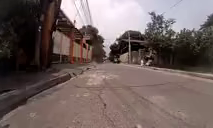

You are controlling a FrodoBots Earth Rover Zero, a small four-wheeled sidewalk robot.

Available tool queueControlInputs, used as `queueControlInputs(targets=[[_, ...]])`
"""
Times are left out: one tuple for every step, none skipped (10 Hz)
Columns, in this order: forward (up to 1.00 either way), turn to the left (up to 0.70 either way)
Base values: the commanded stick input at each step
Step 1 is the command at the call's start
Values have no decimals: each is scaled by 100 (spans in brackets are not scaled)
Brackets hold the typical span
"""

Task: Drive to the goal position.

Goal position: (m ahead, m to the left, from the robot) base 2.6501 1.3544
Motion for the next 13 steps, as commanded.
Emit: queueControlInputs(targets=[[0, 0], [0, 0], [1, 0], [40, 0], [67, 0], [85, 0], [85, 0], [85, 17], [85, 5], [85, 0], [85, 0], [85, 0], [85, 0]])
